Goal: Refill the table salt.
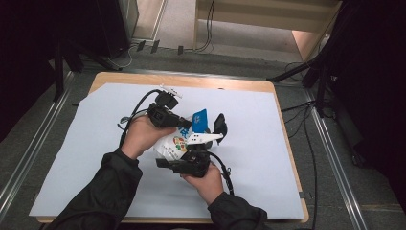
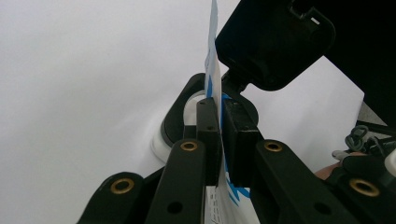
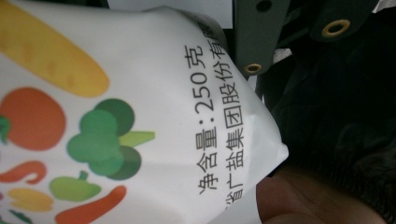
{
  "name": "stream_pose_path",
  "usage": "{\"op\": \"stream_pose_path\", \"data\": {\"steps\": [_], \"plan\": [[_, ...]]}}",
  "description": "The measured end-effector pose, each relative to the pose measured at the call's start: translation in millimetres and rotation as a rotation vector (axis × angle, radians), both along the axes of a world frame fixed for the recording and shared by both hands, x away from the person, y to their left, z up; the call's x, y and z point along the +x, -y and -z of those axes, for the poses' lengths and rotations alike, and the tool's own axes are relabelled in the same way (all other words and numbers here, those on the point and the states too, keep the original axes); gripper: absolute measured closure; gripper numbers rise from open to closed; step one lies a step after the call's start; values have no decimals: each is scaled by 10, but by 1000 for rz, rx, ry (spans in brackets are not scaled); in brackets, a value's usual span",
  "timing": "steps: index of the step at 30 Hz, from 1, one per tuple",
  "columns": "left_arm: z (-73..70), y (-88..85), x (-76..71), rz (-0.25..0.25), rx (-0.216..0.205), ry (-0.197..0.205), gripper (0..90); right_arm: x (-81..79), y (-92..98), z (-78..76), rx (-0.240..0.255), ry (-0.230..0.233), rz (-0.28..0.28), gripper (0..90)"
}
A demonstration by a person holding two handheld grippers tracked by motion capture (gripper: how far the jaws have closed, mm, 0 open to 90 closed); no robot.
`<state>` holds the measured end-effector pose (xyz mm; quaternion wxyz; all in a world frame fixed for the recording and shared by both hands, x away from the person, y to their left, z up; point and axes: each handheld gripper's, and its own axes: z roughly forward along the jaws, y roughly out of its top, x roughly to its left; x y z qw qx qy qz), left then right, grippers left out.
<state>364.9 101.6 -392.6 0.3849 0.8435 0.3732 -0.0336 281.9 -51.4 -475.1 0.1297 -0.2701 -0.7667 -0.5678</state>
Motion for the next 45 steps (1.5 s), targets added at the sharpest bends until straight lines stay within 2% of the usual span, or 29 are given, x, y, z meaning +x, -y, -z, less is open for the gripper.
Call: {"op": "stream_pose_path", "data": {"steps": [26, 31, 45], "plan": [[-8, -3, 5, -2, -10, 1, 869, -5, 4, -18, 9, -14, -4, 635], [-15, -6, -2, 6, -1, 0, 862, -2, 13, -18, 12, -14, -3, 635], [-28, -2, -2, 5, -8, 8, 900, 20, 21, -24, 14, -14, -8, 633]]}}
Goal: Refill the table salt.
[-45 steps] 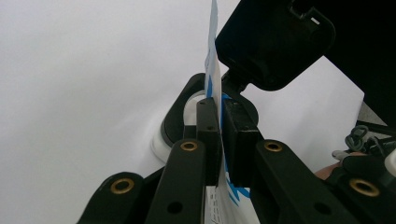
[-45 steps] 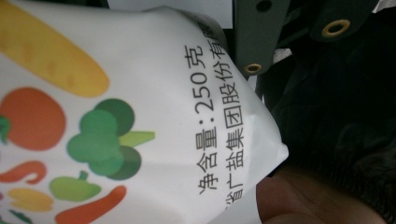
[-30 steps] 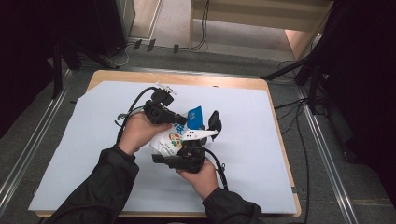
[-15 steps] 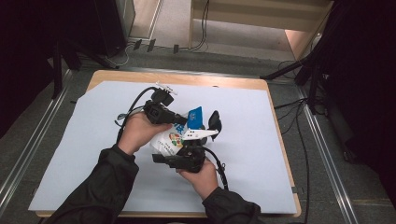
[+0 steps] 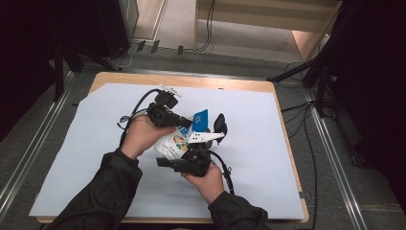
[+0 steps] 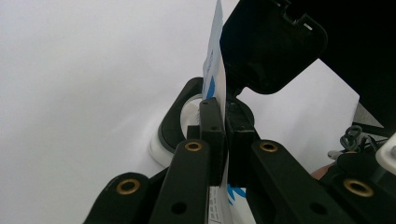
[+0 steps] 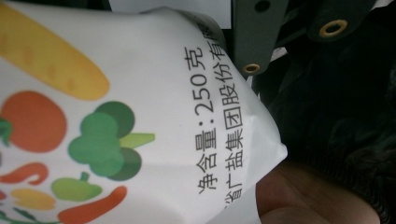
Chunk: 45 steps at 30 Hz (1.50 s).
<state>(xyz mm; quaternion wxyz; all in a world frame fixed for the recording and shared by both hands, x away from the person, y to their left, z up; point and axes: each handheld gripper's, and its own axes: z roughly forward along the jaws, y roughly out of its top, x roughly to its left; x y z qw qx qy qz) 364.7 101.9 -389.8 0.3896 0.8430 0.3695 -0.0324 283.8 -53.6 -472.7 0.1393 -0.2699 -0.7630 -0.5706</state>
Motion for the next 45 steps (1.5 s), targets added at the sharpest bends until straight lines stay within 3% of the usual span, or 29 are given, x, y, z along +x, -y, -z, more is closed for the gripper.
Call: {"op": "stream_pose_path", "data": {"steps": [18, 38, 45], "plan": [[3, -5, -6, -13, 0, 20, 900, -13, -32, 9, -29, 16, 32, 612], [-16, -12, -11, -18, -7, 23, 900, 22, -19, 1, 4, -33, 7, 631], [-15, -18, -3, -16, -1, 14, 900, 22, -36, -25, -16, -34, 5, 630]]}}
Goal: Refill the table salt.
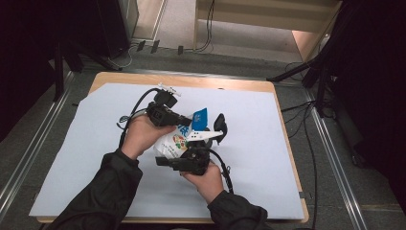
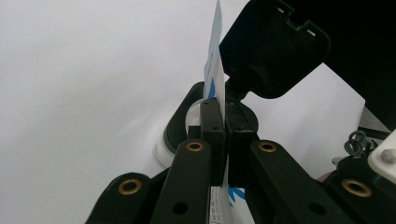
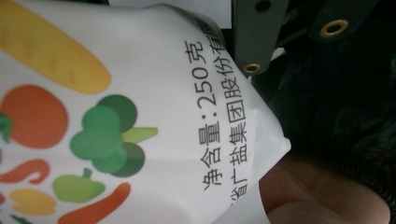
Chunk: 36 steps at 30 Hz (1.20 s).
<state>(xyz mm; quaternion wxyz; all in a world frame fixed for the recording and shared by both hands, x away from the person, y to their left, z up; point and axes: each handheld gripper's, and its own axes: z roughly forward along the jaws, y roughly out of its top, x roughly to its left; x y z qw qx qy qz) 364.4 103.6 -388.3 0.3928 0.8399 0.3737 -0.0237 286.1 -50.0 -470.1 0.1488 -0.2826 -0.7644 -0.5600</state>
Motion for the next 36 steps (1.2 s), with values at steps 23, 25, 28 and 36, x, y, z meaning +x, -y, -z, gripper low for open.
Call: {"op": "stream_pose_path", "data": {"steps": [23, 25, 28, 36], "plan": [[-11, 18, 26, 3, -2, -22, 900, 2, -16, 0, 10, -54, 15, 637], [-7, 21, 35, 4, -1, -33, 900, 6, -18, 2, 11, -61, 12, 637], [-1, 26, 51, 5, 0, -44, 900, 17, -16, 1, 13, -66, 9, 637], [8, 43, 86, 7, 11, -50, 900, 43, -11, 9, 12, -79, 5, 634]]}}
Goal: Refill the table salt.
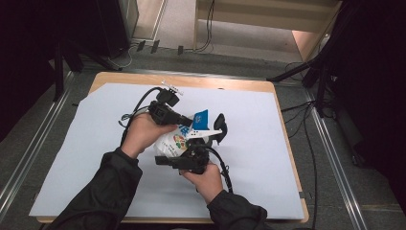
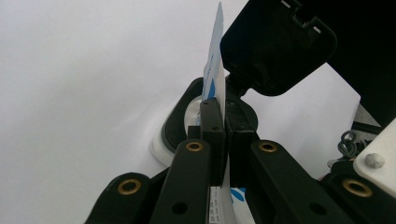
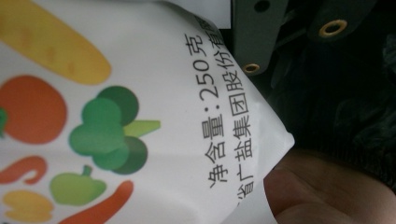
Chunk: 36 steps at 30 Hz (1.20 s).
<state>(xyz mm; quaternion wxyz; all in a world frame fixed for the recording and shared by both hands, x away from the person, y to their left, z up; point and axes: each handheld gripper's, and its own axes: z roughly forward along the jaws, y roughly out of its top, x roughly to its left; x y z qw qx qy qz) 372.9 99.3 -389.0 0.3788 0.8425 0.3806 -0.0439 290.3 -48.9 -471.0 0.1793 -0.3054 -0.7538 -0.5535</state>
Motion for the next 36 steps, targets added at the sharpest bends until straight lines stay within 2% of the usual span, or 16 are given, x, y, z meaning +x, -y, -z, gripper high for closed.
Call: {"op": "stream_pose_path", "data": {"steps": [10, 21, 36], "plan": [[-12, 15, -6, -8, 9, 11, 900, -9, -8, 6, -14, 15, 2, 613], [-22, 10, -11, -10, -3, 16, 900, -22, 6, -14, -14, 23, 9, 645], [-25, -9, -7, -17, 8, 21, 900, -34, 1, -2, -11, 18, 7, 670]]}}
